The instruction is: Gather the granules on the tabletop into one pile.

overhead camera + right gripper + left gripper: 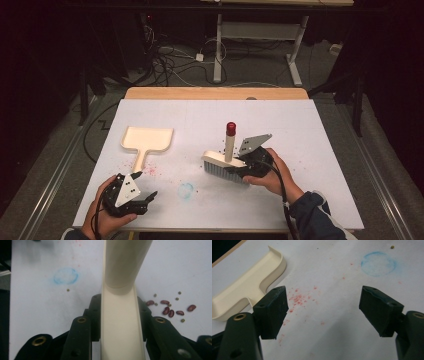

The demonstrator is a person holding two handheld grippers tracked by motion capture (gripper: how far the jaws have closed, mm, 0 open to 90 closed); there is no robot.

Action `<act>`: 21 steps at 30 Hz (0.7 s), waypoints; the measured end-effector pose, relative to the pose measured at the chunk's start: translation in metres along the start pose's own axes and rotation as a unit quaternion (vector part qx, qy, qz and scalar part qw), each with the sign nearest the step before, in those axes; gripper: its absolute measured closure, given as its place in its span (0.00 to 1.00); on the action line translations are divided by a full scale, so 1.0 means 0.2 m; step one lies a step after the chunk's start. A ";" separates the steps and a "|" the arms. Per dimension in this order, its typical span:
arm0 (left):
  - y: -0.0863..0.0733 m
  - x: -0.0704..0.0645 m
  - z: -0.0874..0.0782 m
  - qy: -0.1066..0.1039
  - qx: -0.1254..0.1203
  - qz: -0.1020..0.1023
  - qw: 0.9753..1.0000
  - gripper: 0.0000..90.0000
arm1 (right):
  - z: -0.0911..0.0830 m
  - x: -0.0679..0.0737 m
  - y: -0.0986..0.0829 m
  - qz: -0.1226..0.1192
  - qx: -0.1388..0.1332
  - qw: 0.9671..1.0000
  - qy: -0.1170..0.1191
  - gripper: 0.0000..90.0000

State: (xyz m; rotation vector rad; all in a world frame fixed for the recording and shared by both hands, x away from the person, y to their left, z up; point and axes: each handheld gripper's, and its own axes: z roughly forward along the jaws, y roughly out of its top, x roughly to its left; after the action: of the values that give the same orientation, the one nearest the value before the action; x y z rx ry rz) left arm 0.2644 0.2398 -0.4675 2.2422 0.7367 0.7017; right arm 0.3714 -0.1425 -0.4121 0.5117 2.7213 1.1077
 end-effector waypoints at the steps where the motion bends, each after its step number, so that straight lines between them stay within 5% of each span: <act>1: 0.00 0.00 0.00 0.000 0.000 -0.001 1.000 0.25 | -0.01 0.01 0.01 0.002 -0.010 1.000 0.002 0.75; 8: 0.00 0.01 0.00 0.004 -0.002 -0.004 1.000 0.25 | -0.05 0.11 0.07 0.029 -0.065 0.997 0.010 0.75; 9: 0.00 0.01 -0.01 0.004 -0.003 -0.005 1.000 0.25 | -0.04 0.16 0.07 0.036 -0.079 0.996 0.030 0.75; 10: 0.00 0.01 -0.01 0.006 -0.004 -0.005 1.000 0.25 | -0.04 0.16 0.07 0.036 -0.079 0.996 0.030 0.75; 14: -0.01 0.01 -0.02 0.014 -0.009 -0.004 1.000 0.25 | 0.05 0.27 0.08 0.055 -0.075 0.992 0.090 0.75; 18: -0.01 0.02 -0.03 0.014 -0.009 -0.005 1.000 0.25 | 0.12 0.31 0.08 0.076 -0.062 0.990 0.101 0.75; 21: -0.01 0.02 -0.02 0.013 -0.005 -0.004 1.000 0.25 | 0.21 0.31 0.06 0.100 -0.043 0.990 0.084 0.75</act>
State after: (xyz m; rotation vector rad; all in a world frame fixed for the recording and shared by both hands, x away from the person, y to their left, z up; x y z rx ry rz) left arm 0.2630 0.2455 -0.4656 2.2233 0.7531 0.7309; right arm 0.3273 -0.0842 -0.4342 0.7233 2.7967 1.3696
